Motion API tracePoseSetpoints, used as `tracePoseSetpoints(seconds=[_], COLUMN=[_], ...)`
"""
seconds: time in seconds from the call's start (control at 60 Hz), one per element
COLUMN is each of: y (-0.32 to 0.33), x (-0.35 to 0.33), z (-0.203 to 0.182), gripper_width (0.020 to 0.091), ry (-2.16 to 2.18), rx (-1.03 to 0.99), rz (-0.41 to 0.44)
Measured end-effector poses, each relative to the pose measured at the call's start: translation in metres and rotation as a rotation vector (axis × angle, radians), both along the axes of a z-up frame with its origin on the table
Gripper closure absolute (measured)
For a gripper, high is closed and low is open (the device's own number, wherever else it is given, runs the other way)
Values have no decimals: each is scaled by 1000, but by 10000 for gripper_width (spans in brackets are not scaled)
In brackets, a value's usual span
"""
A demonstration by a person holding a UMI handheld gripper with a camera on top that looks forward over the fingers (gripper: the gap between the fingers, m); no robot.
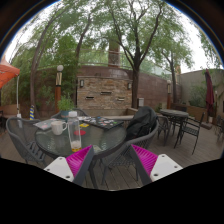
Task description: Pour water
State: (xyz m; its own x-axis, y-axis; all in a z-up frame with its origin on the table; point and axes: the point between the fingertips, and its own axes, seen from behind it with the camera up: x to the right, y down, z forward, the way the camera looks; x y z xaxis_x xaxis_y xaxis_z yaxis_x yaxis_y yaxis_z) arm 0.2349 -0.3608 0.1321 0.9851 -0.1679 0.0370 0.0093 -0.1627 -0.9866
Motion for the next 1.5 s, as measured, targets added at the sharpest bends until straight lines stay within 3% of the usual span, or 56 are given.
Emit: tracePoseSetpoints(seconds=[0.283,0.45,0.683,1.0,1.033,1.05,1.1,1.267,1.283,1.5], y=[24,72,157,237,243,245,252,254,254,263], x=[-23,-76,-132,-165,-166,-165,-166,-161,-161,-162], z=[-11,-19,-46,-48,-44,-43,-46,-49,-49,-46], gripper_width=[272,273,273,273,302,351,587,603,633,715], ry=[27,32,27,37,38,39,25,2,4,-199], rx=[18,60,58,79,93,98,88,114,111,32], rz=[31,147,238,243,238,229,179,121,118,78])
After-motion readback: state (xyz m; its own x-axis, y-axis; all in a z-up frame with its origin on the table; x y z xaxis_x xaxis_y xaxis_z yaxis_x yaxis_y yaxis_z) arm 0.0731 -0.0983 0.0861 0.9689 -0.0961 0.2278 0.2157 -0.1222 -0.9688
